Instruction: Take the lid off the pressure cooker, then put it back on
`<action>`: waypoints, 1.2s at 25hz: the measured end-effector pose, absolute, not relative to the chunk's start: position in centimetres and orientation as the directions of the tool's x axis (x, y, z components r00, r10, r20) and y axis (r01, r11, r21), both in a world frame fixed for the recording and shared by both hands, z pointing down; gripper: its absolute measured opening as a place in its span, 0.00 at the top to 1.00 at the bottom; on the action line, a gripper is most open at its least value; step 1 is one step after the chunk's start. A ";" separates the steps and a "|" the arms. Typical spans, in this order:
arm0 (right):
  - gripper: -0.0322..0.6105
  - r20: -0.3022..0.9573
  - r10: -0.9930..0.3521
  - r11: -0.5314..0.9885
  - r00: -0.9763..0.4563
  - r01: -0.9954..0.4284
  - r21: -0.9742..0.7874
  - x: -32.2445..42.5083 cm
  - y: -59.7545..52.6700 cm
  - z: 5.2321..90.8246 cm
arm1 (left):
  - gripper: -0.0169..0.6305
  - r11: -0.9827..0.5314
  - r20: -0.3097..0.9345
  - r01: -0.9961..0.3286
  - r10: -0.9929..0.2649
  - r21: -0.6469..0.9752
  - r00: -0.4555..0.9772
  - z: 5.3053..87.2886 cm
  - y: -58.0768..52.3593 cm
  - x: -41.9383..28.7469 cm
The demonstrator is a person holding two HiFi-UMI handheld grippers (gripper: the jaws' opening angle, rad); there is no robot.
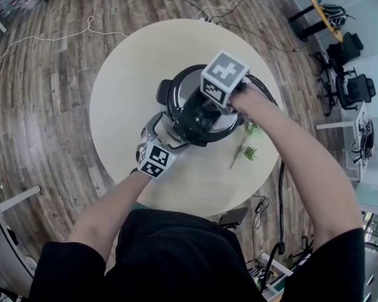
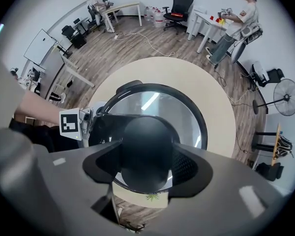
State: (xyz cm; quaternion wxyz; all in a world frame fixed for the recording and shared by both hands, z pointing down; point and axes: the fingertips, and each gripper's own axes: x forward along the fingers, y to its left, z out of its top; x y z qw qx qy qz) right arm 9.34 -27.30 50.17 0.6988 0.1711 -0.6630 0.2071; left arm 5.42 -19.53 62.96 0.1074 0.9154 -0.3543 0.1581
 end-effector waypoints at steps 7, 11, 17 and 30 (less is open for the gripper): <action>0.49 0.997 0.063 0.888 0.032 -0.459 -0.042 9.5 -27.2 50.2 | 0.06 -0.725 0.364 -0.683 -0.616 0.084 0.699 63.1 -19.7 5.5; 0.48 0.998 0.061 0.914 0.031 -0.403 -0.043 9.5 -27.0 50.2 | 0.06 -0.721 0.363 -0.688 -0.621 0.083 0.695 63.1 -19.7 5.5; 0.47 0.996 0.049 0.968 0.070 -0.250 -0.030 9.5 -26.6 50.4 | 0.06 -0.724 0.369 -0.685 -0.619 0.075 0.694 63.3 -19.7 5.3; 0.46 0.978 -0.019 0.995 0.208 0.097 -0.002 10.7 -26.9 50.5 | 0.06 -0.730 0.378 -0.680 -0.612 0.069 0.695 63.4 -20.0 5.4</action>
